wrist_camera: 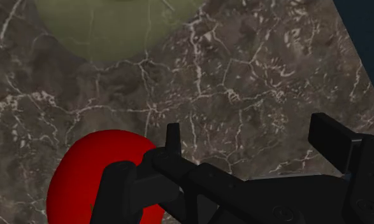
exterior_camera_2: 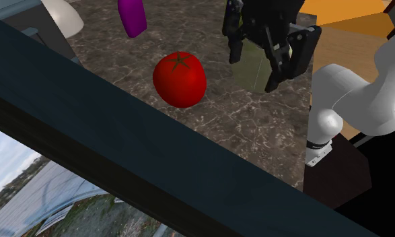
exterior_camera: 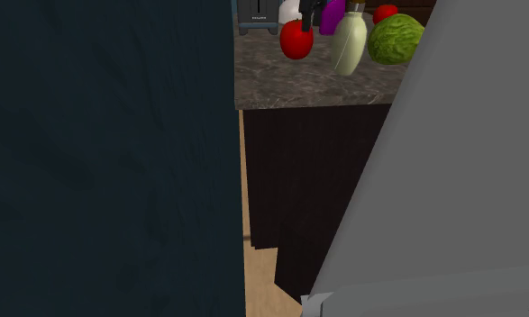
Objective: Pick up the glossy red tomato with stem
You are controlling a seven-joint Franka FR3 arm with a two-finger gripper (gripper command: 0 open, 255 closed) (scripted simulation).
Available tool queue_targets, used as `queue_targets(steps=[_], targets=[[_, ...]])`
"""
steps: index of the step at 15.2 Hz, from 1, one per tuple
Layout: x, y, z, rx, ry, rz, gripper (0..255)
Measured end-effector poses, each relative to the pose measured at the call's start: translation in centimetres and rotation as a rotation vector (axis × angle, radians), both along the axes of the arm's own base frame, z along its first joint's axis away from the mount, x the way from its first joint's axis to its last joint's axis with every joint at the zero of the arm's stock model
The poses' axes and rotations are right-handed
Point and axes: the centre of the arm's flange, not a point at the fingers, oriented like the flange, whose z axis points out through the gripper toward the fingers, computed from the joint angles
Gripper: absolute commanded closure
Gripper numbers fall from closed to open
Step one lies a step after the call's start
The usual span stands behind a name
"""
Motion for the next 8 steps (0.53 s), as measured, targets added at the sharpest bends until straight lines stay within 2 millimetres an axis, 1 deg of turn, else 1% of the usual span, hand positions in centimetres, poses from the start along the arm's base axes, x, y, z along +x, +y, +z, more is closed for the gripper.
queue_targets(steps=[1, 4, 6, 8], targets=[[0.8, -0.7, 0.2, -0.004, 0.003, 0.002, 0], [3.4, -3.4, 1.6, -0.018, 0.011, 0.007, 0], [5.4, -4.5, 2.7, -0.027, 0.016, 0.011, 0], [7.0, -6.3, 3.3, -0.036, 0.021, 0.014, 0]])
